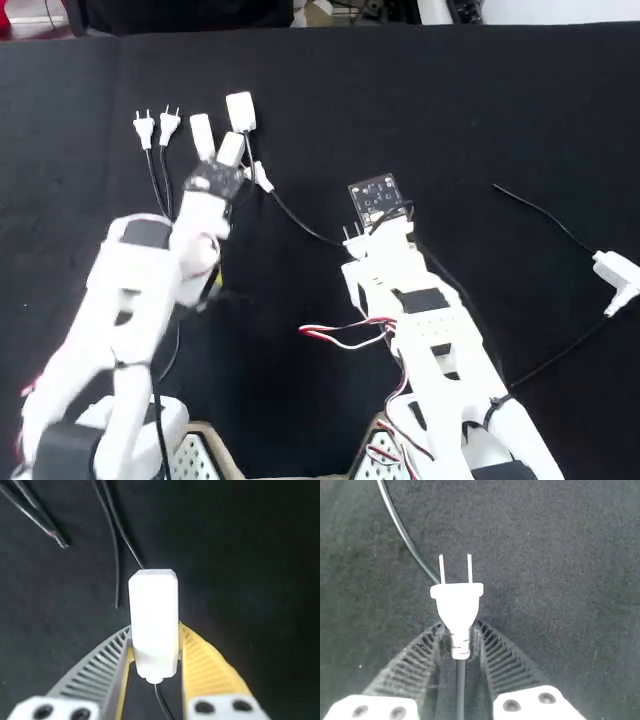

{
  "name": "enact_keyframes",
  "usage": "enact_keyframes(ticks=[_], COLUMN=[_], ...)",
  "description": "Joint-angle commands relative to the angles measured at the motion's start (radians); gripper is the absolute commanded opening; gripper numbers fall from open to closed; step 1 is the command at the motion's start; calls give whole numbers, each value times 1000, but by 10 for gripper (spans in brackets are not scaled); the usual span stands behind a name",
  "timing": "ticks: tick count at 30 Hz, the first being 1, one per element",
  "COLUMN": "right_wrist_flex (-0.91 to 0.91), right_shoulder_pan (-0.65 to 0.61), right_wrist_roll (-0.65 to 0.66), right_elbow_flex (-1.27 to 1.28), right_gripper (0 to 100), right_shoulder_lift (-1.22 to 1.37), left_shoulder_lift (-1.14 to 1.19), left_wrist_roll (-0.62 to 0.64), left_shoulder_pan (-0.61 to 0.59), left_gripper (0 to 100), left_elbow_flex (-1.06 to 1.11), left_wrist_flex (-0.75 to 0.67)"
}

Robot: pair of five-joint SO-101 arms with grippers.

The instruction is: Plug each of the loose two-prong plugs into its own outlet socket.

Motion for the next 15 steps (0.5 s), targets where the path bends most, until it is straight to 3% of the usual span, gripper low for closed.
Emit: enact_keyframes(ticks=[1, 5, 15], right_wrist_flex=[-18, -18, -18], right_shoulder_pan=[-12, -12, -12], right_wrist_roll=[-6, -6, -6], right_elbow_flex=[-4, -4, -4], right_gripper=[11, 11, 11], right_shoulder_lift=[-25, -25, -25], left_shoulder_lift=[-80, -87, -89], left_wrist_roll=[-84, -124, -302], left_shoulder_pan=[21, 61, 105], left_gripper=[30, 30, 30], left_elbow_flex=[79, 196, 295], left_wrist_flex=[-34, -132, -178])
